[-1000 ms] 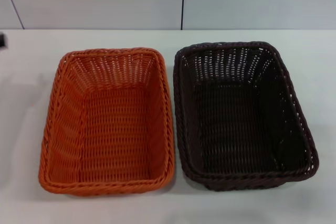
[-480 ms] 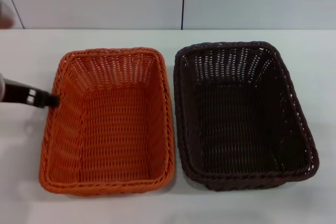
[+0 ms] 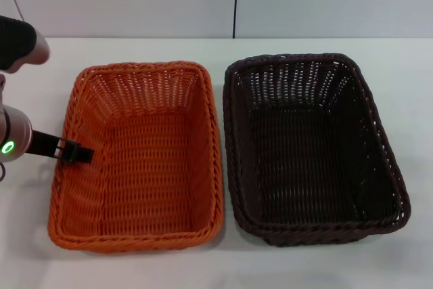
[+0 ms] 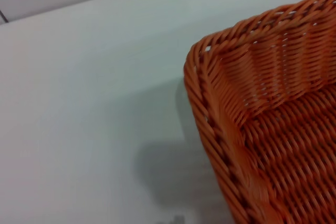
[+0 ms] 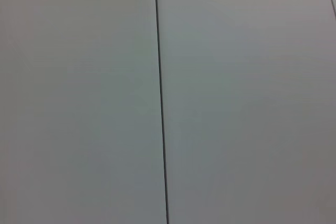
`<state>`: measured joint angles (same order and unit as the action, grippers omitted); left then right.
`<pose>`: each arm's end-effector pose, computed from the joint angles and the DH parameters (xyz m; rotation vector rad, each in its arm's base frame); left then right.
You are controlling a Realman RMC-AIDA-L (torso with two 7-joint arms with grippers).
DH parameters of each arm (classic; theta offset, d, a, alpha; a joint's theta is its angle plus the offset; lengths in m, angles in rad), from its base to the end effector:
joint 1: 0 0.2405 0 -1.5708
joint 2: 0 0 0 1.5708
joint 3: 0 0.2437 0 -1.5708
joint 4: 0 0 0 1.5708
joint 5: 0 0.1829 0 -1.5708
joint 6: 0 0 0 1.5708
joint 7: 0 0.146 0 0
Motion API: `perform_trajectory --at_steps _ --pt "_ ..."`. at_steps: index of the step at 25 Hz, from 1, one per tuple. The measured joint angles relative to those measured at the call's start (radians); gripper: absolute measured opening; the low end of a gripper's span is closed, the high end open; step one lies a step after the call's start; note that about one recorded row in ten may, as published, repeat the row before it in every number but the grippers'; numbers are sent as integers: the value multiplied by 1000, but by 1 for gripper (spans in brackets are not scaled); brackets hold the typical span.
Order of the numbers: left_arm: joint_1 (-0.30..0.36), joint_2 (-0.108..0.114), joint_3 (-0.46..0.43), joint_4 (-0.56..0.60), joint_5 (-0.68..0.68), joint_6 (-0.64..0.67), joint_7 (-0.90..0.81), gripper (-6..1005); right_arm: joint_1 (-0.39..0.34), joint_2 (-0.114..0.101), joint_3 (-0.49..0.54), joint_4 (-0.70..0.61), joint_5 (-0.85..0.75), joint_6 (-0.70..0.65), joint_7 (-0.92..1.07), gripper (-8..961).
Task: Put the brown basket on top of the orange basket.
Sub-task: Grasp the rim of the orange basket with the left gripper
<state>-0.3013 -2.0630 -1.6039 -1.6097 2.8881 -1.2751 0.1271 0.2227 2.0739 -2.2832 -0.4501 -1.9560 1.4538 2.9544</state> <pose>-0.2303 0.3141 0.0415 -1.9925 -1.1063 0.3342 0.3057 0.2648 0.0588 -1.0953 0.4099 0.7089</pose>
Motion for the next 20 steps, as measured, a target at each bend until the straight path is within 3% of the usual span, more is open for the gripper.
perform_trajectory --at_steps 10,20 --pt "-39 3 4 50 -1 -7 4 712 -5 0 2 1 -1 0 0 709" --pt "-40 4 8 41 1 -3 44 529 -5 0 0 1 -1 4 0 709"
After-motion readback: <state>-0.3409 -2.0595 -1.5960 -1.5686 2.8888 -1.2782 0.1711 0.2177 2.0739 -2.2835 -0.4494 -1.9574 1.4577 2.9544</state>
